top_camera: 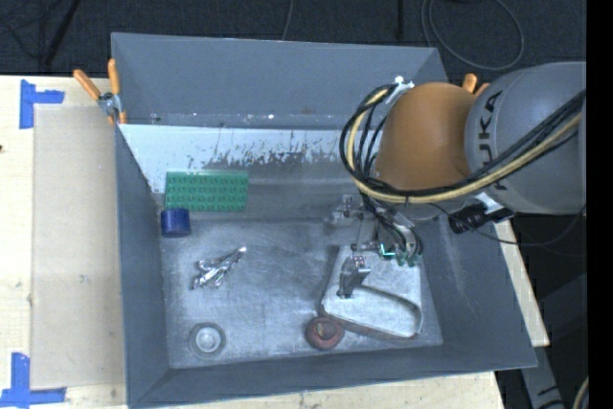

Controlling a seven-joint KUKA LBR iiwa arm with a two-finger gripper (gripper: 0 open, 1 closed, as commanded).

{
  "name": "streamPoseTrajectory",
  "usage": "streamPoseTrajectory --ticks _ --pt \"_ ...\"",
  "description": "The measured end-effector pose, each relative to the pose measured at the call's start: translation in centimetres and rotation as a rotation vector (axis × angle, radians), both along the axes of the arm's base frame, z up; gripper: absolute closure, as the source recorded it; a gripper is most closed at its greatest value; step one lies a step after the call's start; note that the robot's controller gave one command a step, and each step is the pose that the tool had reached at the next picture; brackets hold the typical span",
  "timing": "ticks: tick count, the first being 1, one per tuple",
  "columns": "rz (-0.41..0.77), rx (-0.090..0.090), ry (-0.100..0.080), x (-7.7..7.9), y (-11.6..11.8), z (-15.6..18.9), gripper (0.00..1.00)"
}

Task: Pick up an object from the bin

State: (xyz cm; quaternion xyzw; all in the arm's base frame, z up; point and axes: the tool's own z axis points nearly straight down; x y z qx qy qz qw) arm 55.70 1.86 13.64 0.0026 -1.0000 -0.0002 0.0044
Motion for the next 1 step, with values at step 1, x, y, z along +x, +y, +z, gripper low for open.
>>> streamPoseTrajectory --ticks 1 --pt "-0.109 -0.001 0.002 -7.73 -0.13 -0.98 0.0"
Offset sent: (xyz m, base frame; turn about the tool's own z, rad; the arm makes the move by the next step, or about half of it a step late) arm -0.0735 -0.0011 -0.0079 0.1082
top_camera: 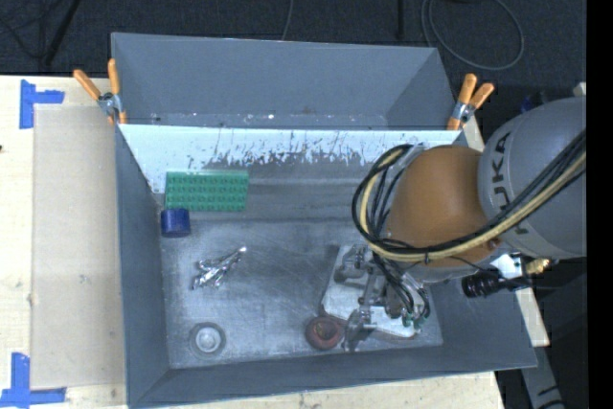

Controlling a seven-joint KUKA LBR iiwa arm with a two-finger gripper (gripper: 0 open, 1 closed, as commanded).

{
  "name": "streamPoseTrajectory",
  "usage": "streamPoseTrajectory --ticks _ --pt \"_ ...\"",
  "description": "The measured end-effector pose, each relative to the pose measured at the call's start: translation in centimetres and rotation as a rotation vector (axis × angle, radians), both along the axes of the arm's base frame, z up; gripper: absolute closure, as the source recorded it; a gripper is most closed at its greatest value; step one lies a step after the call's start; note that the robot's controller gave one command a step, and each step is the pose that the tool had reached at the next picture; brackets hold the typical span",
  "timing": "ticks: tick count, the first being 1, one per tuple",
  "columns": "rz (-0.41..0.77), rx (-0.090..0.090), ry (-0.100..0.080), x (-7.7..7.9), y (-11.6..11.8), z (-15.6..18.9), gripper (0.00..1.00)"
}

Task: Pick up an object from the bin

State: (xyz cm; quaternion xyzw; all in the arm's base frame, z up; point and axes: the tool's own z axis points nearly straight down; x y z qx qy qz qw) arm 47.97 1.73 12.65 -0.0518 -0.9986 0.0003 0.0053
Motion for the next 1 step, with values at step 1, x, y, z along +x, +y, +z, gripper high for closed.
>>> streamPoseTrajectory --ticks 1 --pt "0.185 0.0 -0.023 -0.11 4.75 -5.39 0.0"
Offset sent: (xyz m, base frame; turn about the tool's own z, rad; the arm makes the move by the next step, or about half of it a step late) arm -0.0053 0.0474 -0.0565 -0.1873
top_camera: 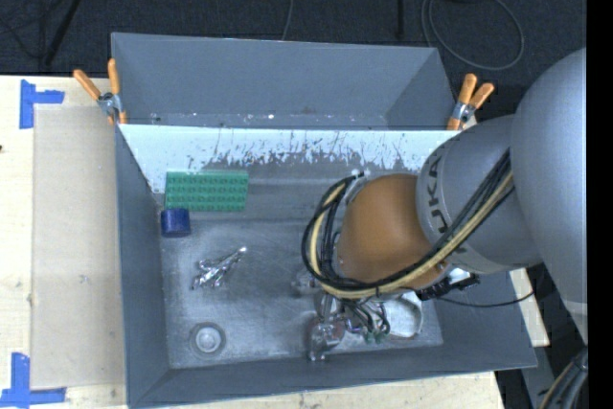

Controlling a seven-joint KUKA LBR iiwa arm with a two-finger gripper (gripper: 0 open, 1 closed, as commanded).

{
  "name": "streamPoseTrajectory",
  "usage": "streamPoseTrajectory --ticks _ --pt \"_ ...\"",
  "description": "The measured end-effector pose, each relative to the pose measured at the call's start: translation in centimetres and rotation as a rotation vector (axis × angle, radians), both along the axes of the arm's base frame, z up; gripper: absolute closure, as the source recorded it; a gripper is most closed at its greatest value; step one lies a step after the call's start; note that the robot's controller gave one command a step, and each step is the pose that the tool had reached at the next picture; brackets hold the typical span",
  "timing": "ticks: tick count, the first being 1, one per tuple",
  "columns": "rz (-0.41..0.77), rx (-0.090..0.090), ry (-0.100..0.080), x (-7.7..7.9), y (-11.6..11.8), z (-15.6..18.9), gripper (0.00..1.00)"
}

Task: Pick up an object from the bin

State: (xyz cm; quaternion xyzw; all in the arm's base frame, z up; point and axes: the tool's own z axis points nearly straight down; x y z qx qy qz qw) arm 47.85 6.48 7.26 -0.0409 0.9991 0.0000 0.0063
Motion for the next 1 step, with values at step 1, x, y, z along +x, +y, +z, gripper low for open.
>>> streamPoseTrajectory --ticks 1 --pt "0.153 0.0 0.002 0.49 -5.74 -0.02 0.0"
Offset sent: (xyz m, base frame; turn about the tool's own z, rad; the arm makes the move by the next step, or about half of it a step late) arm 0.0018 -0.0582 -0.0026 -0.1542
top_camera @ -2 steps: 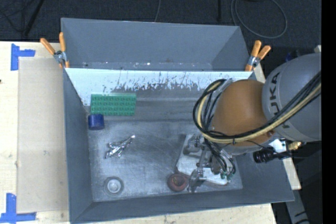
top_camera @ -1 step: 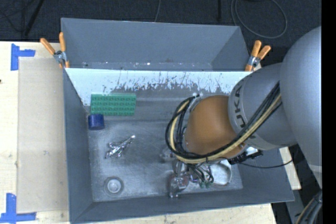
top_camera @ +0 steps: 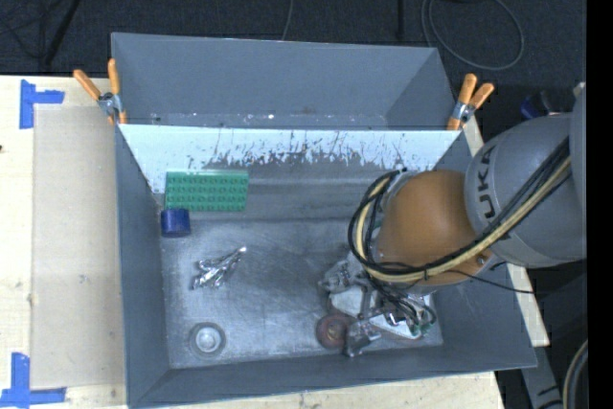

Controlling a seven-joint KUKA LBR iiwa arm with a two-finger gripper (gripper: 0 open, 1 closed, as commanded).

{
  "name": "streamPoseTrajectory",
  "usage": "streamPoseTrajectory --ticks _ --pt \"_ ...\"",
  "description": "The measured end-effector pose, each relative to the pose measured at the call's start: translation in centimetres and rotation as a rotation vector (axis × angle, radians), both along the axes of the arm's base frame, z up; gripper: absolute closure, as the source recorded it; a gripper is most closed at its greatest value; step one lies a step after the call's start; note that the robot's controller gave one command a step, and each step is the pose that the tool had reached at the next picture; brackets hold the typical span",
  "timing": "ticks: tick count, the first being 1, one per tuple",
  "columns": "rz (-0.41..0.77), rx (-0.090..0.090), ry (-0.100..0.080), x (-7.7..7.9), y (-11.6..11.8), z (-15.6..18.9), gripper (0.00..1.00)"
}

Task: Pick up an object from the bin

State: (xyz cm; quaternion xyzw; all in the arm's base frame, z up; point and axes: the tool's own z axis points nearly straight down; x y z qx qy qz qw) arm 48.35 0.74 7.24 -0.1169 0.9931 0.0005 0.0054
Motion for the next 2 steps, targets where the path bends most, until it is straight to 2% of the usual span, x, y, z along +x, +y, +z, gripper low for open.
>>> streamPoseTrajectory --ticks 1,2 --pt "-0.002 -0.002 0.015 -0.31 -0.08 -0.04 1.0" --pt "-0.004 0.0 -0.001 0.01 -0.04 -0.04 0.0"
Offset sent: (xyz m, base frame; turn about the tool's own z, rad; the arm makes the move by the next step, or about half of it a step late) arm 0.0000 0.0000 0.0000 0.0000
